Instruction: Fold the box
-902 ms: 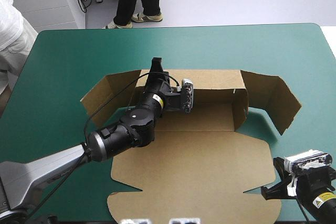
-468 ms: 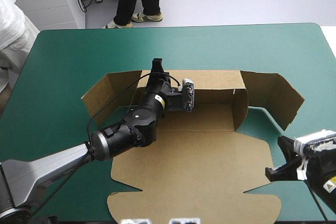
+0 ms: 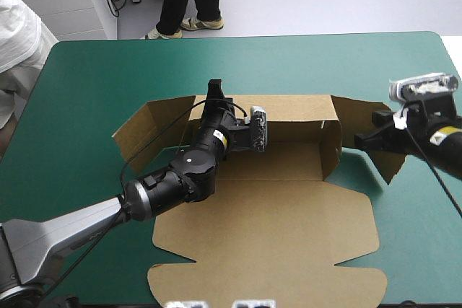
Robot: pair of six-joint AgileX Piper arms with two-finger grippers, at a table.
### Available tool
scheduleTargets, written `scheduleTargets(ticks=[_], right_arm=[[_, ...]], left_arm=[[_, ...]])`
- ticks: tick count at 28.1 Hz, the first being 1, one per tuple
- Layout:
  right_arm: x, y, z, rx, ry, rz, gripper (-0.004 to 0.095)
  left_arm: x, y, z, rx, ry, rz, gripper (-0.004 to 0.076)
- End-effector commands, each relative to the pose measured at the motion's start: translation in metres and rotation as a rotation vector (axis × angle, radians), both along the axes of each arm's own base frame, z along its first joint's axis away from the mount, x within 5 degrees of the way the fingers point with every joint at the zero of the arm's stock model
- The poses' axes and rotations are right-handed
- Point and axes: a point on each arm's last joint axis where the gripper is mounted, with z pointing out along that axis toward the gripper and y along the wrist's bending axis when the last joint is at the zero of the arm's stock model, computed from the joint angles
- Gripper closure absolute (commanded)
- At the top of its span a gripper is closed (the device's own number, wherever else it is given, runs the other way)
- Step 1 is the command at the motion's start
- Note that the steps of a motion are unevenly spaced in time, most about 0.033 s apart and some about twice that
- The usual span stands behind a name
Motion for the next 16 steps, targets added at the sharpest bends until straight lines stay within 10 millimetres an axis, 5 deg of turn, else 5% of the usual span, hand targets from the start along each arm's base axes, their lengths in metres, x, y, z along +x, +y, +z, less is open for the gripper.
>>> scheduleTargets(ticks=[1, 7, 16], right_arm=[[0.029, 0.002, 0.024, 0.035, -0.044, -0.014, 0.0922], [0.079, 0.006, 0.028, 0.021, 0.067, 0.004, 0.0922], [0.141, 0.007, 0.007, 0.022, 0.213, -0.028, 0.0922]], left_arm=[[-0.003, 0.003, 0.024, -0.047, -0.069, -0.005, 0.0731], [0.000, -0.001, 0.017, -0.017, -0.072, -0.009, 0.0731], [0.003, -0.001, 0.013, -0.016, -0.085, 0.023, 0.0731]])
